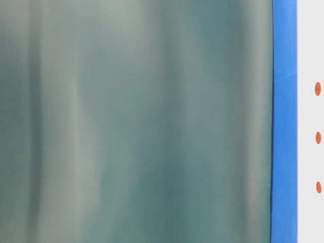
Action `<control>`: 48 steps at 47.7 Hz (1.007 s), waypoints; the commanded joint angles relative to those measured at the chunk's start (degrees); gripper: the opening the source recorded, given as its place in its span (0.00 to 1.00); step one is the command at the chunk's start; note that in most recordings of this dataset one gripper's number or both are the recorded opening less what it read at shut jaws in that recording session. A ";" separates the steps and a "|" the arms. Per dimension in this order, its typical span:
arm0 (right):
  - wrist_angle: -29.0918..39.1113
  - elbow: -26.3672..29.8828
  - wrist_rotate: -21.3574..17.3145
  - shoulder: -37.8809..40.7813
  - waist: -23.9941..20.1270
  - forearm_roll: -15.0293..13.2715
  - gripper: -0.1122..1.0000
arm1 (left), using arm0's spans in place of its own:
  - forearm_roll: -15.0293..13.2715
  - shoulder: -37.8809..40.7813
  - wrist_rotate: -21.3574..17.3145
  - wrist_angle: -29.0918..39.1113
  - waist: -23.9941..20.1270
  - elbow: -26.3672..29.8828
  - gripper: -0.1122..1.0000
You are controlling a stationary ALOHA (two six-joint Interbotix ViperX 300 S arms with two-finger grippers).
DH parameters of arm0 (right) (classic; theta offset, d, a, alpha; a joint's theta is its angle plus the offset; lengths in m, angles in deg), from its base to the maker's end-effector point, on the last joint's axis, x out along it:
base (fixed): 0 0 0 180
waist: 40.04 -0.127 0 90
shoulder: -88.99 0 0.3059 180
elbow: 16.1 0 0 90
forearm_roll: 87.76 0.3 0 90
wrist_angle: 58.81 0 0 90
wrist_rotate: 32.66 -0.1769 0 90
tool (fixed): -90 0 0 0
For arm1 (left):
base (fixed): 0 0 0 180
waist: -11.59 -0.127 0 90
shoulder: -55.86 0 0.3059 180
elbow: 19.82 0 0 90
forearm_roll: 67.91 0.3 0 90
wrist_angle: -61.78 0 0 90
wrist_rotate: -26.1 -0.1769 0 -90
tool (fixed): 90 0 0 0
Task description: Touch the tip of the soldering iron to the tip of the solder at the mark.
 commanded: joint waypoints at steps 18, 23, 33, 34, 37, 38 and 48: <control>-0.18 3.25 0.00 0.79 -0.88 0.26 0.51 | -0.18 -1.23 0.09 1.23 0.18 1.23 0.45; 0.70 3.78 0.00 -0.18 -0.79 0.79 0.79 | -0.18 -3.69 0.00 3.43 0.18 1.49 0.70; 8.70 4.48 0.70 -8.53 -0.09 0.53 0.80 | -0.18 -12.22 -0.44 12.83 0.09 1.76 0.80; 9.67 4.57 0.79 -9.58 -0.09 0.44 0.79 | -0.18 -13.18 -0.53 13.71 0.00 1.85 0.80; 12.92 4.92 0.88 -13.71 0.26 -0.53 0.79 | -0.18 -15.82 -0.62 16.35 -0.26 1.85 0.79; 13.80 5.01 0.88 -14.85 0.44 -0.88 0.79 | -0.09 -16.70 -0.62 17.14 -0.35 1.85 0.78; 19.78 4.22 0.88 -27.07 5.71 -4.57 0.78 | -0.09 -25.14 -5.36 21.36 -3.87 1.14 0.77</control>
